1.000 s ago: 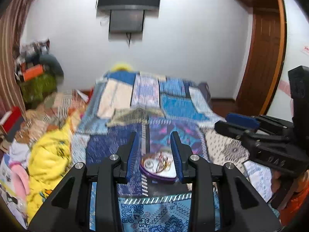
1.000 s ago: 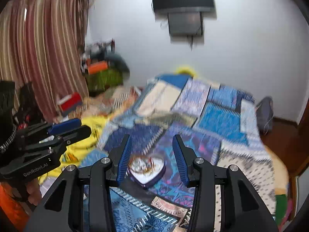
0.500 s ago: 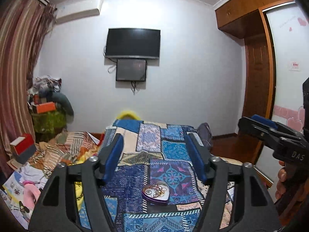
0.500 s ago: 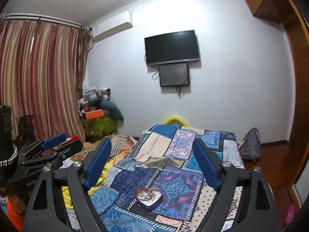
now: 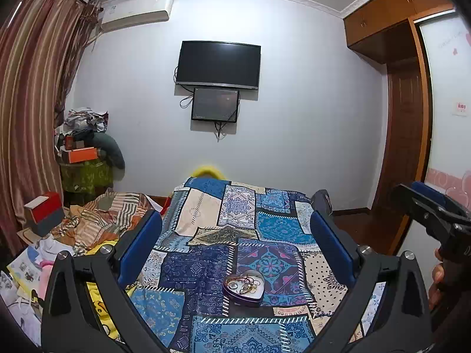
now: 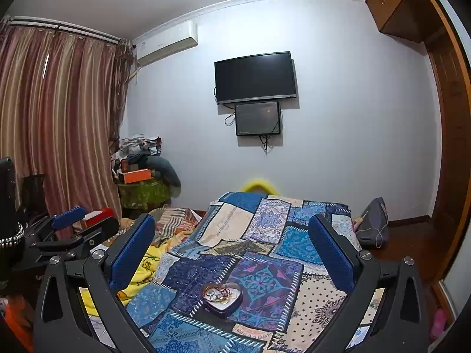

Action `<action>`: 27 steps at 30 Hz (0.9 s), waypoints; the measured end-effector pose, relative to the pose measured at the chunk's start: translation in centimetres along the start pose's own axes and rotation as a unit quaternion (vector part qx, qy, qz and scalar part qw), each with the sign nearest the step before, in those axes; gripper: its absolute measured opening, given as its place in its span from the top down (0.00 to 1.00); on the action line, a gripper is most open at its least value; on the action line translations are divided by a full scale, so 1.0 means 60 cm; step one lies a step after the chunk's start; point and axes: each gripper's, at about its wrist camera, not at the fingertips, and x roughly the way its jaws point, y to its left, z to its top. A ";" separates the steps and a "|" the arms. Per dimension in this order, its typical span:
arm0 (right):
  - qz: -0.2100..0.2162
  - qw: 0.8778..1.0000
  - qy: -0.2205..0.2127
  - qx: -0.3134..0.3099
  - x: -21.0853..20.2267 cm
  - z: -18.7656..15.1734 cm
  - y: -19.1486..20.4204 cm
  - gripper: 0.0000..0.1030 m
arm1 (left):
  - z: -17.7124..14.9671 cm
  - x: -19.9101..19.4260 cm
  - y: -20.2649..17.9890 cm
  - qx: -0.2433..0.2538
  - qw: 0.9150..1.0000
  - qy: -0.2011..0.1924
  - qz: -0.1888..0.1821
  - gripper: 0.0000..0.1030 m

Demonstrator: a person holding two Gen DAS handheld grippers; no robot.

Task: Organize jewelry

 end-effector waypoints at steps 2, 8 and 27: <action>0.000 1.000 0.002 -0.001 0.000 -0.002 0.000 0.00 | 0.000 -0.001 -0.002 -0.001 1.000 0.000 -0.001 0.02; 0.003 1.000 0.006 0.002 -0.006 -0.007 -0.002 0.00 | 0.000 0.000 -0.005 0.004 1.000 0.001 0.001 0.02; 0.003 1.000 0.014 0.012 -0.012 -0.004 -0.008 0.00 | -0.005 0.007 -0.012 0.006 1.000 0.007 -0.001 0.01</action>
